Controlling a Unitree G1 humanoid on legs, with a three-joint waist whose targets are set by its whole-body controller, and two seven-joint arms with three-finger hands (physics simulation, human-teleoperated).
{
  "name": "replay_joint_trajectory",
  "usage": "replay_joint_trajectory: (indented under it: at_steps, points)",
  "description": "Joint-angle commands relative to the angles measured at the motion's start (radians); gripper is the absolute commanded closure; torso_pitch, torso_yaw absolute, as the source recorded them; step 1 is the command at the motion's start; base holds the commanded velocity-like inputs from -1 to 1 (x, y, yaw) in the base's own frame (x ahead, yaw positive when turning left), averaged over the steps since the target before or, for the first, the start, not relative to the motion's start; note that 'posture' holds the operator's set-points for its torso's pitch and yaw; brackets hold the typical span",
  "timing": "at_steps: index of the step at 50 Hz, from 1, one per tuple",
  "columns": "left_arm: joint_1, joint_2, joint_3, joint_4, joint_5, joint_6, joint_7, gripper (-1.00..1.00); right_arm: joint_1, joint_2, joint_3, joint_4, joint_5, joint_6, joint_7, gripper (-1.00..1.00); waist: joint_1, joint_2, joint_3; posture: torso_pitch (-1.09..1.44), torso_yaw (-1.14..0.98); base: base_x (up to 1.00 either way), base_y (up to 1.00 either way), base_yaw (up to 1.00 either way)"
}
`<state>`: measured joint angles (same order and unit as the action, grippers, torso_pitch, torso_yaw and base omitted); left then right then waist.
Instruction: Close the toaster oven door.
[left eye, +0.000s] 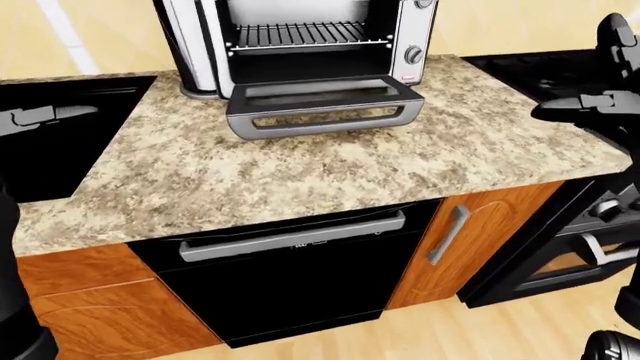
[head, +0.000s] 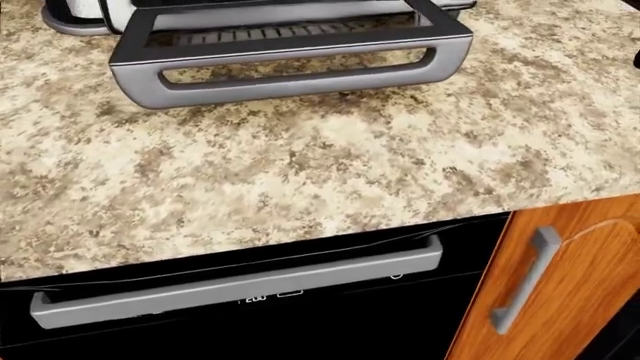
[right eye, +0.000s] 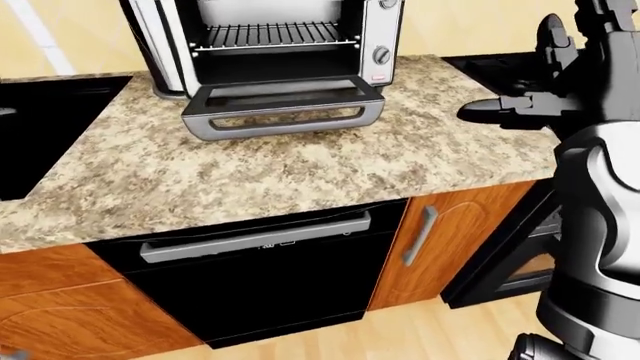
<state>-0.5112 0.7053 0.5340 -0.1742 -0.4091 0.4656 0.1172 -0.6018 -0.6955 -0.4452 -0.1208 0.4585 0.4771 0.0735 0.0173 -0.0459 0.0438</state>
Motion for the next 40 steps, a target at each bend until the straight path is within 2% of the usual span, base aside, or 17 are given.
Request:
replay_joint_trajectory:
  at_steps: [1,3,6,9,11,13,14,16,19,22,24,26,29,34,37,39,40]
  points:
    - [-0.025,0.027,0.011,-0.028,-0.003,-0.026,-0.001,-1.0,-0.025,-0.019,-0.019,-0.022,-0.001,-0.022,-0.005,-1.0,-0.003,0.009,-0.022,0.0,0.0,0.16,0.0,0.0]
    - [-0.027,0.027,0.009,-0.029,-0.003,-0.025,0.001,-1.0,-0.026,-0.02,-0.018,-0.02,-0.002,-0.023,-0.005,-1.0,-0.008,-0.003,-0.013,0.0,0.0,0.15,0.0,0.0]
    - [-0.026,0.029,0.01,-0.028,-0.005,-0.025,0.001,-1.0,-0.023,-0.019,-0.018,-0.021,-0.002,-0.025,-0.005,-1.0,-0.016,0.02,-0.02,0.0,0.0,0.14,0.0,0.0]
    - [-0.026,0.029,0.008,-0.029,-0.005,-0.025,0.002,-1.0,-0.024,-0.02,-0.019,-0.021,-0.001,-0.023,-0.005,-1.0,-0.021,0.049,-0.005,0.0,0.0,0.15,0.0,0.0]
    - [-0.024,0.027,0.008,-0.029,-0.004,-0.028,0.001,-1.0,-0.023,-0.021,-0.019,-0.02,-0.002,-0.025,-0.004,-1.0,-0.026,0.079,-0.003,0.0,0.0,0.14,0.0,0.0]
    - [-0.025,0.028,0.009,-0.027,-0.005,-0.028,0.001,-1.0,-0.024,-0.021,-0.019,-0.02,-0.002,-0.024,-0.005,-1.0,-0.03,0.138,-0.023,0.0,0.0,0.14,0.0,0.0]
    - [-0.025,0.029,0.01,-0.028,-0.006,-0.027,0.001,-1.0,-0.024,-0.021,-0.018,-0.02,-0.003,-0.025,-0.005,-1.0,-0.021,0.106,-0.019,0.0,0.0,0.15,0.0,0.0]
    - [-0.024,0.03,0.011,-0.031,-0.007,-0.023,0.002,-1.0,-0.022,-0.02,-0.018,-0.02,-0.004,-0.027,-0.004,-1.0,-0.019,0.119,-0.014,0.0,0.0,0.14,0.0,0.0]
    - [-0.025,0.028,0.009,-0.033,-0.007,-0.023,0.003,-1.0,-0.024,-0.023,-0.02,-0.02,-0.003,-0.024,-0.003,-1.0,-0.013,0.093,-0.02,0.0,0.0,0.14,0.0,0.0]
    - [-0.024,0.028,0.009,-0.029,-0.006,-0.026,0.001,-1.0,-0.023,-0.022,-0.019,-0.02,-0.004,-0.025,-0.004,-1.0,-0.01,0.063,-0.008,0.0,0.0,0.15,0.0,0.0]
    - [-0.024,0.028,0.009,-0.028,-0.005,-0.028,0.0,-1.0,-0.024,-0.022,-0.019,-0.021,-0.004,-0.024,-0.004,-1.0,-0.007,0.035,-0.006,0.0,0.0,0.15,0.0,0.0]
    - [-0.025,0.029,0.009,-0.026,-0.004,-0.029,-0.001,-1.0,-0.024,-0.022,-0.018,-0.021,-0.004,-0.024,-0.004,-1.0,-0.005,-0.019,-0.023,0.0,0.0,0.14,0.0,0.0]
    - [-0.027,0.031,0.009,-0.025,-0.005,-0.028,0.0,-1.0,-0.023,-0.02,-0.018,-0.022,-0.005,-0.024,-0.003,-1.0,-0.011,-0.007,-0.012,0.0,0.0,0.15,0.0,0.0]
    - [-0.026,0.031,0.01,-0.024,-0.005,-0.029,0.0,-1.0,-0.022,-0.02,-0.018,-0.024,-0.005,-0.024,-0.002,-1.0,-0.017,0.035,-0.01,0.0,0.0,0.15,0.0,0.0]
    - [-0.027,0.032,0.01,-0.026,-0.007,-0.027,0.001,-1.0,-0.021,-0.019,-0.018,-0.024,-0.006,-0.024,-0.001,-1.0,-0.023,0.075,-0.004,0.0,0.0,0.15,0.0,0.0]
    - [-0.026,0.032,0.009,-0.027,-0.006,-0.027,0.001,-1.0,-0.021,-0.019,-0.018,-0.025,-0.006,-0.023,-0.001,-1.0,-0.029,0.13,-0.021,0.0,0.0,0.14,0.0,0.0]
    - [-0.025,0.031,0.009,-0.027,-0.006,-0.028,0.001,-1.0,-0.021,-0.019,-0.019,-0.025,-0.006,-0.024,0.0,-1.0,-0.027,0.118,-0.022,0.0,0.0,0.15,0.0,0.0]
